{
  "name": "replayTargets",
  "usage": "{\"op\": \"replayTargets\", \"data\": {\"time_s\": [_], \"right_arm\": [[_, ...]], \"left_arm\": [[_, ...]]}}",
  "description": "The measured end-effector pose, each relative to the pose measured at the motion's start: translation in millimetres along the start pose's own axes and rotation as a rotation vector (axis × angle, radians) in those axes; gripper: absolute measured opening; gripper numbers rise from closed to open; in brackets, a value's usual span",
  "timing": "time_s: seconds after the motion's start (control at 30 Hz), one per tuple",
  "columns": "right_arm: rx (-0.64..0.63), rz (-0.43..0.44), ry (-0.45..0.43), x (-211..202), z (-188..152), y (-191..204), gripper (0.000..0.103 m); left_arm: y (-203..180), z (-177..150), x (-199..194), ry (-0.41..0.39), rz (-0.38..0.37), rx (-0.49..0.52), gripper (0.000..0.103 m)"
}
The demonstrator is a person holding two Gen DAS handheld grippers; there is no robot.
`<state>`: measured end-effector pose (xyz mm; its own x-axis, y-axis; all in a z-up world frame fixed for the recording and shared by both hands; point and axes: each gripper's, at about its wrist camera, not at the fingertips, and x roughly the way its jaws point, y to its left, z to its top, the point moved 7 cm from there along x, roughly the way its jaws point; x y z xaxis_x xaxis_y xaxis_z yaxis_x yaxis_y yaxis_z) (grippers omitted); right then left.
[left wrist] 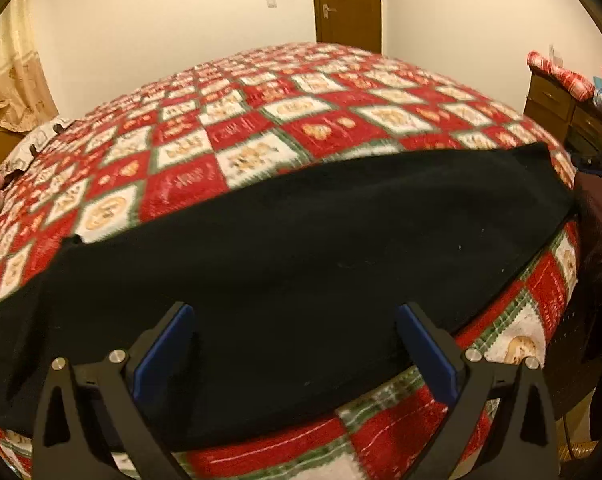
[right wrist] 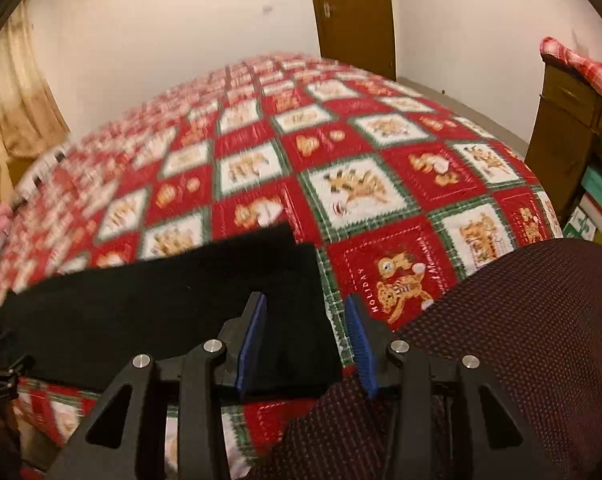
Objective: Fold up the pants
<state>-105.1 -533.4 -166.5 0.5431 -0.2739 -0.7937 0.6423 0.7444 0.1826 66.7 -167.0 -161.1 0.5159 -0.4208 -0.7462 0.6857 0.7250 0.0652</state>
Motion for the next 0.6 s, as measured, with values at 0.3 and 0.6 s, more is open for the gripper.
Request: {"op": "replayTargets", "data": {"time_s": [0.3, 0.6], "right_arm": [[0.063, -0.029, 0.162, 51.4, -1.1, -0.4, 0.063], [0.052, -0.085, 0.201, 56.3, -5.2, 2.6, 0.069]], "left_arm": [[-3.4, -7.1, 0.3, -0.004, -0.011, -0.006, 0.103], [-24.0, -18.4, -1.8, -0.021, -0.052, 0.041, 0.103]]}}
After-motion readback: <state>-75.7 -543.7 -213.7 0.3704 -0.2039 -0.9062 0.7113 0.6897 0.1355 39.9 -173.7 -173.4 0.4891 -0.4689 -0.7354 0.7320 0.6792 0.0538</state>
